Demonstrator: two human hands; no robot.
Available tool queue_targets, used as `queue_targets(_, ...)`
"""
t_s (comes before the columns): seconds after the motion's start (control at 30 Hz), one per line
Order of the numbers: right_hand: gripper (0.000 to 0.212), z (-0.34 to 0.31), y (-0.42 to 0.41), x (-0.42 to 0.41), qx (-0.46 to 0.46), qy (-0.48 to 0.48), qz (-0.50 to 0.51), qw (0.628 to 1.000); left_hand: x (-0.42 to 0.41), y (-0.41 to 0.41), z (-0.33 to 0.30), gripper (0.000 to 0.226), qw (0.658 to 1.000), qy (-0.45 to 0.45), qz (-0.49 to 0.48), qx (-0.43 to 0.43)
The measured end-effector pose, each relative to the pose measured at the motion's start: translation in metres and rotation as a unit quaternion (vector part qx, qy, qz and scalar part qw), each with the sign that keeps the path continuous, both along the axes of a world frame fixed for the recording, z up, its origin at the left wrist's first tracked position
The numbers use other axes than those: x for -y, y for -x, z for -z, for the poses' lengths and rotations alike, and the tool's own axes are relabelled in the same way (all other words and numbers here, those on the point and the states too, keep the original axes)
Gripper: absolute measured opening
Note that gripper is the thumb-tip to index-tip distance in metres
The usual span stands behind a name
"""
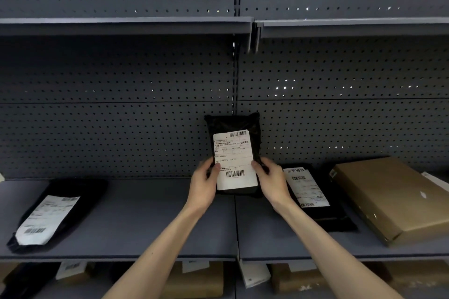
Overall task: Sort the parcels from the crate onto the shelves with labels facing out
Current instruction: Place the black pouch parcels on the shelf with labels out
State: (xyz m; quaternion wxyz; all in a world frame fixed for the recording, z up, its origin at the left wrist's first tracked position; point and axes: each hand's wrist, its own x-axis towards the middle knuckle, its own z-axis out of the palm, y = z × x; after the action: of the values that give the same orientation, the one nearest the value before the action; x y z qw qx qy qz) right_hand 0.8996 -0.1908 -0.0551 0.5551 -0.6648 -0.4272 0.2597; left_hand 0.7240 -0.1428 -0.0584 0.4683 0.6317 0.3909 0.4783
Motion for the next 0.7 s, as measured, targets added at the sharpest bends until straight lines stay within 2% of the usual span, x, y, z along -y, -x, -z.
queue_targets(0.2, 0.048, 0.036, 0.012, 0.012, 0.000, 0.069, -0.005, 0.998, 0.000, 0.010, 0.051, 0.025, 0.996, 0.070, 0.003, -0.052)
queue_targets(0.37, 0.053, 0.066, 0.021, 0.017, -0.008, 0.126, -0.041, 0.991, 0.008, 0.017, 0.080, 0.021, 0.988, 0.142, -0.003, -0.056)
queue_targets(0.57, 0.056, 0.082, 0.031, 0.022, 0.000, 0.183, -0.070, 0.981, 0.011, 0.028, 0.103, 0.034, 0.980, 0.179, -0.002, -0.089)
queue_targets(0.7, 0.042, 0.092, 0.036, 0.024, 0.030, 0.214, -0.104, 0.971, 0.013, 0.033, 0.107, 0.034, 0.974, 0.182, 0.011, -0.135)
